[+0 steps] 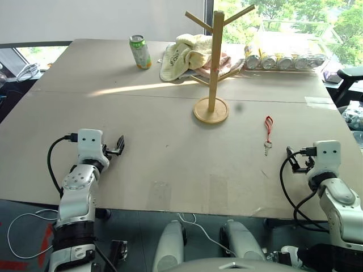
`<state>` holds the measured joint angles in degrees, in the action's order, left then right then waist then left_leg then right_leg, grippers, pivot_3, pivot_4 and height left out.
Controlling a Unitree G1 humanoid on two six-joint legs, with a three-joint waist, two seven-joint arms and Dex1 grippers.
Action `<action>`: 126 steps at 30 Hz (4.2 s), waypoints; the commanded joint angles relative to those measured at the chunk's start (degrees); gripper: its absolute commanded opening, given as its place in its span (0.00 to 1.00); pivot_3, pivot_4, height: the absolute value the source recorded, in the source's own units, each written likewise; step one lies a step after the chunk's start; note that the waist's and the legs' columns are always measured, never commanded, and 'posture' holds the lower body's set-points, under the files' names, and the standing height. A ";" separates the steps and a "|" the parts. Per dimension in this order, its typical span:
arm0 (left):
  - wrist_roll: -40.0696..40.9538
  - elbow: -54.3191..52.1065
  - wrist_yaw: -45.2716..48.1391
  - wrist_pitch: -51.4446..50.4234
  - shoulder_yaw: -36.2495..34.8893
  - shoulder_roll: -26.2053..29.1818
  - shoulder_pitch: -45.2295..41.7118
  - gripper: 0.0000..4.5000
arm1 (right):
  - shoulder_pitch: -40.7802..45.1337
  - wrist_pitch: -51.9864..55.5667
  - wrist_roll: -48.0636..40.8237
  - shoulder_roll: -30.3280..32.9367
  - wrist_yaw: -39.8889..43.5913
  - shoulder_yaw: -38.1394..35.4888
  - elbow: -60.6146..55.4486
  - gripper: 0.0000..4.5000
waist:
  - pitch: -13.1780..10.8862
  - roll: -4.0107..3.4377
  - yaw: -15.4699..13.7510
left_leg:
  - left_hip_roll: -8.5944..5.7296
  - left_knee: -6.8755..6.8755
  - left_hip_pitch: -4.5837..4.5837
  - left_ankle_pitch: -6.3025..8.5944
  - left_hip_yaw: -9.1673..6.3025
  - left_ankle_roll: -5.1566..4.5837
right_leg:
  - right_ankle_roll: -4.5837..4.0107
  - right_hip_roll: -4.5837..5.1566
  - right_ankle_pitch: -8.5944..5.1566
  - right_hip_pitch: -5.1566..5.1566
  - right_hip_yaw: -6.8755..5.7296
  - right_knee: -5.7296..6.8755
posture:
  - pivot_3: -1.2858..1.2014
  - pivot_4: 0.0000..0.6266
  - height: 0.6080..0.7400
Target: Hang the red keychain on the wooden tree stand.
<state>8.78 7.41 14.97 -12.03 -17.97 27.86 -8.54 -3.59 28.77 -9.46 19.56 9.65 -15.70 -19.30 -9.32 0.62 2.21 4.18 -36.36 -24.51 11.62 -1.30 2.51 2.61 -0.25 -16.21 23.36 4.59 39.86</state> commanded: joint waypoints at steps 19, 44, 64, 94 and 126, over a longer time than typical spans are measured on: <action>19.20 -19.76 35.64 -18.90 13.91 11.12 -16.41 0.98 | 21.35 31.49 -10.23 -0.72 -2.89 1.60 -12.73 1.00 | -0.14 0.14 0.10 | 0.00 -0.01 -0.21 0.00 -0.13 0.00 | -0.08 -0.02 0.04 0.06 -0.12 -0.06 | 0.52 0.24 0.94; 21.60 -20.33 45.36 -21.99 22.20 9.09 -26.92 0.98 | 23.55 23.16 -1.25 -6.17 -7.05 9.98 5.22 1.00 | -0.16 0.12 0.29 | 0.00 0.01 -0.23 0.00 -0.11 -0.01 | -0.01 -0.06 0.00 0.12 -0.08 -0.06 | 0.52 0.24 0.94; 21.57 -21.33 44.28 -22.33 22.29 8.91 -26.03 1.00 | 21.02 21.38 -0.89 -7.50 -5.94 9.18 7.31 0.01 | -0.15 0.13 0.22 | 0.01 0.01 -0.21 0.00 -0.11 -0.01 | 0.00 -0.07 0.00 0.11 -0.07 -0.05 | 0.52 0.24 0.94; 54.31 -37.14 16.16 -39.99 -4.74 7.94 -17.83 1.00 | 21.84 -9.99 -1.70 0.87 14.42 17.46 -10.77 0.01 | -0.38 0.28 0.13 | 0.02 -0.01 -0.23 0.00 -0.16 0.00 | 0.03 -0.06 -0.02 0.12 -0.11 -0.05 | 0.52 0.24 0.94; 53.82 -36.25 14.10 -33.33 -1.13 9.33 -17.92 1.00 | 30.91 -18.53 3.93 -3.83 13.58 20.43 4.84 0.01 | -0.39 0.30 0.09 | 0.01 -0.01 -0.23 -0.01 -0.15 0.01 | -0.20 -0.05 0.11 0.12 -0.11 -0.04 | 0.52 0.24 0.94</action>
<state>62.95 -28.06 28.60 -46.90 -19.28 36.61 -25.71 25.94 10.02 -5.22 15.99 24.10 5.94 -12.95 -9.72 0.93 2.30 4.20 -36.37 -24.74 11.61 -1.45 2.52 2.41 -0.30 -16.09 23.48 4.48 39.82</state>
